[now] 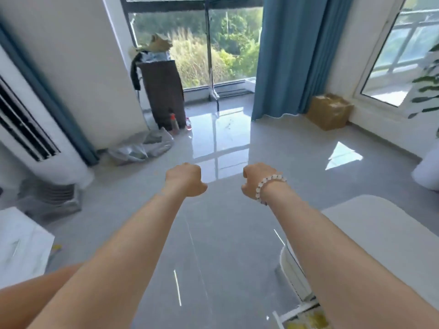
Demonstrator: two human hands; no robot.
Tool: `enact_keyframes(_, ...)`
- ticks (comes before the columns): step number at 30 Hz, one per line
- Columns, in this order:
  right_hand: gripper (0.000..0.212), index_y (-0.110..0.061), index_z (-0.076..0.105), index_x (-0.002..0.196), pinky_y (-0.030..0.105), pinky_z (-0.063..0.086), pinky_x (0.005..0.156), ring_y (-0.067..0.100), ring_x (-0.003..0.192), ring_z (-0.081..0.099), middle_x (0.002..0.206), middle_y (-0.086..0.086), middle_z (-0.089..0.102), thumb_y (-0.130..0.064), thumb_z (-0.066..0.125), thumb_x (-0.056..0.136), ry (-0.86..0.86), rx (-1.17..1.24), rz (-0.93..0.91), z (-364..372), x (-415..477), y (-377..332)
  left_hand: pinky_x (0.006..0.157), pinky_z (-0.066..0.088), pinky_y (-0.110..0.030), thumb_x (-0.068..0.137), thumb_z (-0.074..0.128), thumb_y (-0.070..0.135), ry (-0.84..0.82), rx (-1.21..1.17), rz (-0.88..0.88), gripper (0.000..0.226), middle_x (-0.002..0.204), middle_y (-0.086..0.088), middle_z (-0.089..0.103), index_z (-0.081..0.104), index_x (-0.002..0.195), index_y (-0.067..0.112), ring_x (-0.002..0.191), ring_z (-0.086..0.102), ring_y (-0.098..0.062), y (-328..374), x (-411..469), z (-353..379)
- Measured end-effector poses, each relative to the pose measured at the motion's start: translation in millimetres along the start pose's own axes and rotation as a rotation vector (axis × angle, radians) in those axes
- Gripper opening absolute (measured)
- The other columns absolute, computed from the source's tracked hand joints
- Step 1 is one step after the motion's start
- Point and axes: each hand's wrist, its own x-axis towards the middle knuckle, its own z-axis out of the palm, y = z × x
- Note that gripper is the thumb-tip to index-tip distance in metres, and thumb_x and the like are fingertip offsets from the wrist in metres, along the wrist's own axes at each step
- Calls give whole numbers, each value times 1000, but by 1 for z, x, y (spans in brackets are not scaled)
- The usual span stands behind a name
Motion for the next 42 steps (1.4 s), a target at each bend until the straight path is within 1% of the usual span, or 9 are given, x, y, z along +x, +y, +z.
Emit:
enact_keyframes(5, 37, -9, 55, 126, 33, 48, 89, 28, 113, 56, 130, 9, 52, -18, 46, 91, 9, -49, -263, -4, 57, -124, 80, 43, -30, 87, 53, 37, 19, -18, -205, 29, 117, -1, 59, 61, 110, 21, 106, 56, -24, -125, -5, -4)
enact_keyframes(15, 32, -11, 61, 119, 29, 47, 77, 26, 101, 60, 118, 7, 60, -16, 49, 89, -10, -57, -564, 16, 145, -316, 75, 46, -30, 81, 52, 29, -32, -51, -507, 26, 106, -1, 63, 65, 101, 17, 96, 58, -23, -323, -6, 17)
enact_keyframes(18, 31, -10, 61, 118, 29, 47, 75, 25, 100, 59, 118, 6, 59, -15, 48, 90, -46, -108, -631, 26, 165, -347, 78, 46, -30, 81, 53, 30, -35, -74, -578, 28, 110, -1, 61, 65, 104, 19, 100, 58, -23, -356, 3, 32)
enact_keyframes(23, 30, -11, 62, 116, 30, 49, 76, 24, 103, 57, 117, 6, 58, -15, 48, 89, -55, -173, -727, 33, 212, -390, 89, 36, -35, 82, 51, 33, -42, -46, -650, 30, 109, -1, 63, 64, 105, 20, 104, 56, -23, -393, 28, 56)
enact_keyframes(28, 31, -13, 62, 117, 32, 50, 77, 24, 105, 57, 120, 4, 57, -16, 48, 89, -66, -191, -832, 41, 274, -443, 90, 35, -34, 83, 50, 33, -66, -72, -760, 31, 110, -1, 63, 62, 108, 19, 107, 55, -23, -434, 67, 67)
enact_keyframes(34, 30, -13, 62, 116, 27, 45, 70, 23, 98, 60, 120, 4, 57, -16, 48, 89, -123, -217, -937, 24, 357, -501, 81, 35, -32, 82, 49, 24, -70, -136, -882, 26, 103, -4, 65, 64, 100, 14, 90, 55, -23, -480, 121, 46)
enact_keyframes(37, 28, -12, 62, 114, 28, 46, 70, 23, 97, 60, 116, 4, 57, -19, 46, 92, -96, -220, -1028, 13, 390, -537, 79, 41, -31, 82, 48, 23, -51, -160, -966, 31, 106, -9, 65, 64, 103, 6, 100, 60, -25, -506, 139, 35)
enact_keyframes(39, 22, -11, 63, 104, 27, 45, 65, 22, 87, 60, 107, 4, 59, -16, 48, 89, -102, -245, -1095, 15, 403, -564, 74, 40, -30, 82, 48, 23, -56, -171, -1018, 32, 105, -10, 65, 64, 102, 4, 101, 61, -26, -520, 145, 35)
enact_keyframes(42, 21, -11, 64, 98, 25, 44, 57, 21, 74, 57, 98, 4, 60, -10, 47, 85, -133, -286, -1188, 27, 408, -604, 68, 35, -27, 83, 50, 26, -76, -205, -1097, 18, 92, -7, 61, 63, 88, 14, 92, 60, -26, -543, 144, 41)
